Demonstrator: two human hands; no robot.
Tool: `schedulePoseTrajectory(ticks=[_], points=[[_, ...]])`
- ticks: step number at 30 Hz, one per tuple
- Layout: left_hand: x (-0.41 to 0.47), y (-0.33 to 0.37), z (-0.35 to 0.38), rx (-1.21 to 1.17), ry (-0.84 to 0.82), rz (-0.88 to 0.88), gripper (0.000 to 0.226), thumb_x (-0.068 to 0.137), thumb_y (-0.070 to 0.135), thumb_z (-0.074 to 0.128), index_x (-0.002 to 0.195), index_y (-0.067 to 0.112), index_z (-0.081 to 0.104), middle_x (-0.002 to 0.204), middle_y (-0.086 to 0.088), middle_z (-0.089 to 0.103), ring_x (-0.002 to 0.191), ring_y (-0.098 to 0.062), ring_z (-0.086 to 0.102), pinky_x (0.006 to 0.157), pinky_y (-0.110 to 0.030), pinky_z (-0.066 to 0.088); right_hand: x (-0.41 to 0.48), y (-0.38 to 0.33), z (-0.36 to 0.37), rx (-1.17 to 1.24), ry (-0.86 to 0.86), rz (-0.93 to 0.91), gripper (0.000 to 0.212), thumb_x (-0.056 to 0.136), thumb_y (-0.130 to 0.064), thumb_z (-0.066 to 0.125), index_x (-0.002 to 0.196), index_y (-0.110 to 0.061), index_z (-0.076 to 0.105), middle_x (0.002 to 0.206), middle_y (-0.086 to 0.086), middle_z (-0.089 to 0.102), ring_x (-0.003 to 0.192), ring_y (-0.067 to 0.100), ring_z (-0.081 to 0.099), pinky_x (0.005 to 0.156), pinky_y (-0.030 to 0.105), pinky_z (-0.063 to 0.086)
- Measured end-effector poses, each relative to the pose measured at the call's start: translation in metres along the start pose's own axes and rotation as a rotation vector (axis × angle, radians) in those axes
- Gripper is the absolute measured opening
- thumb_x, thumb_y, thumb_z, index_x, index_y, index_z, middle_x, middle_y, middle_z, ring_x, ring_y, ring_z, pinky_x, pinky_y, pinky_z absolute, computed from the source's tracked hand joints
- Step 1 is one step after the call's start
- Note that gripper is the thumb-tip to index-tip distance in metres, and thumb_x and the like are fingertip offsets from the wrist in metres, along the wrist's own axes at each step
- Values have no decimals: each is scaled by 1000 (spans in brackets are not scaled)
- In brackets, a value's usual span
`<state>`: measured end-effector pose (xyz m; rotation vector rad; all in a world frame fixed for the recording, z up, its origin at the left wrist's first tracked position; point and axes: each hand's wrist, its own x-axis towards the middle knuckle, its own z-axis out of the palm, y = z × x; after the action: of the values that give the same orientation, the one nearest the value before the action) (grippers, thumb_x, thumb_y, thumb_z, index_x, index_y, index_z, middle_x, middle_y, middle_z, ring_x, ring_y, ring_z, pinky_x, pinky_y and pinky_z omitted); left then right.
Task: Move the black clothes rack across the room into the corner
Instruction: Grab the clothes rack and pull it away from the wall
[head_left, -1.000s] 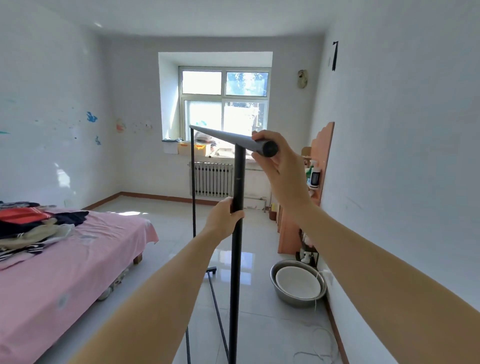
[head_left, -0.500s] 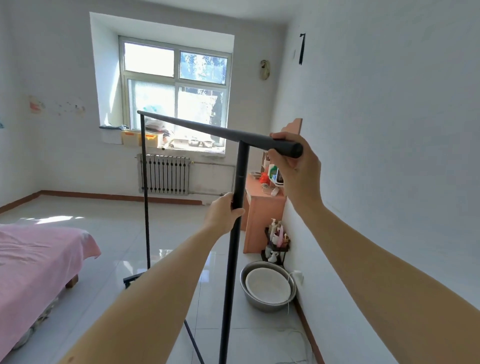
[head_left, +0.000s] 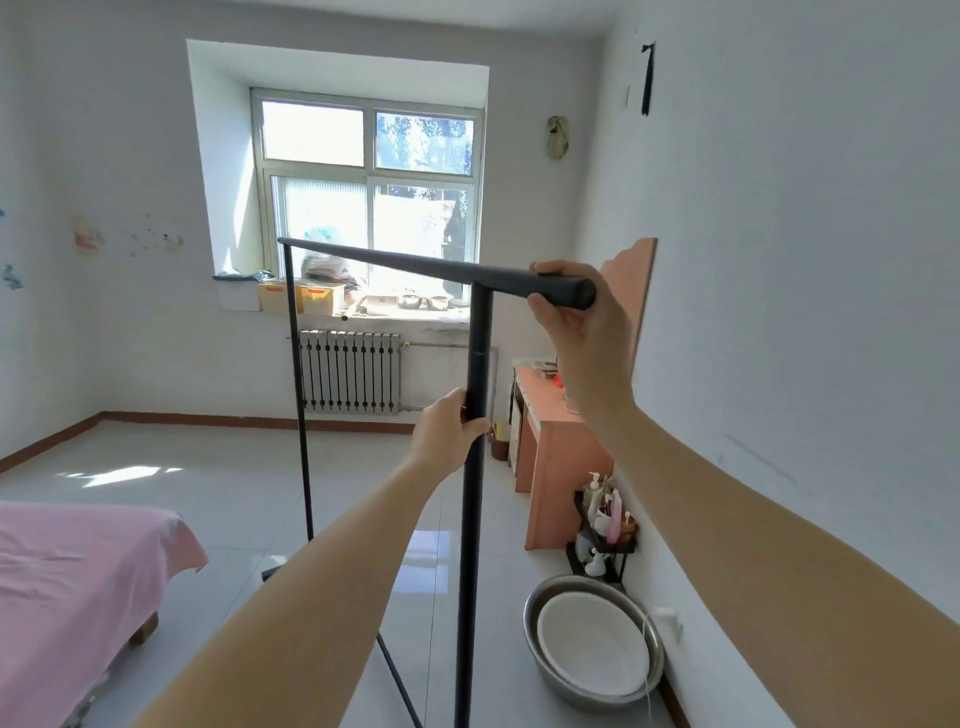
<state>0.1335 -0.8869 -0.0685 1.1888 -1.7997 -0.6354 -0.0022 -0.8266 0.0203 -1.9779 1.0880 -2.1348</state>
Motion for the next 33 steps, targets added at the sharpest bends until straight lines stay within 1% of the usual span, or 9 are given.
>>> schedulePoseTrajectory(ticks=[3, 9, 13, 16, 19, 22, 26, 31, 33], points=[[54, -26, -3, 18, 35, -5, 25, 87, 16, 59, 111, 8, 55, 103, -10, 67, 89, -21, 62, 79, -38, 56, 29, 42, 33, 20, -17, 2, 24, 85, -9, 67, 109, -11, 62, 99, -16, 64, 94, -7, 60, 92, 14, 49], [147, -78, -10, 2, 24, -15, 29, 88, 16, 58, 115, 7, 53, 107, -12, 66, 98, -25, 63, 87, -42, 54, 79, 117, 91, 10, -38, -23, 25, 85, -9, 67, 109, -9, 62, 101, -9, 66, 92, -8, 60, 90, 11, 49], [209, -117, -17, 24, 44, 3, 27, 88, 17, 59, 112, 7, 54, 106, -10, 66, 91, -20, 62, 83, -35, 53, 109, 165, 135, 31, -42, -27, 24, 85, -11, 68, 108, -12, 62, 104, -6, 66, 99, 9, 64, 94, 19, 51], [254, -146, -25, 32, 49, 10, 27, 87, 18, 59, 112, 8, 55, 105, -8, 66, 89, -19, 61, 83, -34, 53, 129, 199, 168, 46, -47, -29, 23, 85, -11, 68, 106, -17, 62, 103, -8, 66, 101, 12, 64, 95, 23, 51], [297, -172, -32, 38, 33, -1, 28, 88, 18, 59, 113, 8, 55, 104, -8, 67, 94, -23, 63, 88, -40, 53, 150, 231, 196, 47, -47, -13, 24, 85, -10, 68, 107, -18, 62, 102, -11, 65, 102, 9, 64, 96, 22, 51], [337, -193, -39, 49, 44, 4, 28, 87, 18, 59, 114, 8, 55, 103, -6, 66, 92, -21, 61, 87, -37, 53, 170, 258, 224, 27, -58, 0, 25, 84, -9, 68, 108, -14, 63, 102, -13, 65, 99, 1, 62, 94, 18, 50], [381, -221, -47, 55, 39, -15, 27, 87, 17, 60, 113, 9, 55, 103, -5, 65, 91, -21, 62, 86, -37, 53, 192, 293, 259, -26, -77, -30, 25, 85, -11, 68, 109, -13, 62, 97, -23, 60, 91, -16, 57, 85, 3, 44], [435, -253, -56, 51, 57, -21, 26, 88, 18, 59, 112, 11, 54, 101, -5, 66, 91, -20, 63, 79, -29, 50, 223, 337, 298, 1, -105, -86, 26, 84, -7, 68, 110, -5, 62, 101, -8, 64, 90, -18, 57, 85, 2, 43], [457, -269, -59, 61, 70, -31, 27, 88, 17, 58, 113, 10, 53, 101, -3, 64, 91, -19, 62, 80, -29, 51, 234, 358, 317, 16, -126, -101, 27, 84, -7, 69, 110, -4, 63, 101, -5, 65, 88, -18, 57, 85, 2, 44]])
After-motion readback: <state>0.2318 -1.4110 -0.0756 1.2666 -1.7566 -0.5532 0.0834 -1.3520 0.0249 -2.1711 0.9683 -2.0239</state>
